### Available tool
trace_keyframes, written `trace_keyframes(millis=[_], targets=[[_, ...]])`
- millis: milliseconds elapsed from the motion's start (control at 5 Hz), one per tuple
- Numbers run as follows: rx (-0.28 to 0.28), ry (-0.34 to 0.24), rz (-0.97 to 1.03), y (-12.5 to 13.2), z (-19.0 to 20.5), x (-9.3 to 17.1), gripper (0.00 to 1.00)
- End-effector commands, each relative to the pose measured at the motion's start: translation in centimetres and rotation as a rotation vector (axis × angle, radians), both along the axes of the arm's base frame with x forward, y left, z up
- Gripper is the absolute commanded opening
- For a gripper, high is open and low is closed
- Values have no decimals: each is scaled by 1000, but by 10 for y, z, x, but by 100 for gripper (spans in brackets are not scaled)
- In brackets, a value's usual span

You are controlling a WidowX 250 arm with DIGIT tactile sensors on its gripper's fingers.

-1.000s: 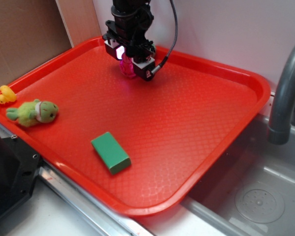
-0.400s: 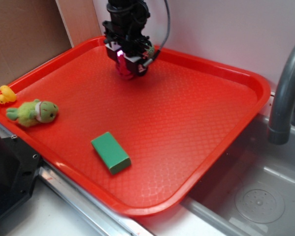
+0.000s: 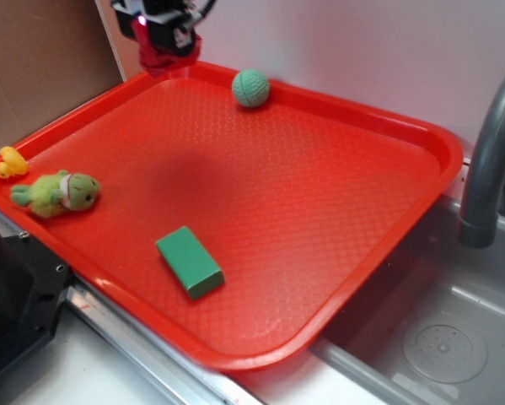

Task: Grab the red paper.

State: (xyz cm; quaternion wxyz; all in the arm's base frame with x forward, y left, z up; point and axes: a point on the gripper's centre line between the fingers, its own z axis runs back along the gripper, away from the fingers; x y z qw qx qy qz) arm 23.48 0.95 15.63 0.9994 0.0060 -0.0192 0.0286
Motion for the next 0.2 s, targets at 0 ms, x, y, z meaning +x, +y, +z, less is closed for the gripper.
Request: trace_keyframes(millis=[0], targets=[[-10,36,33,-18,58,-18,0]])
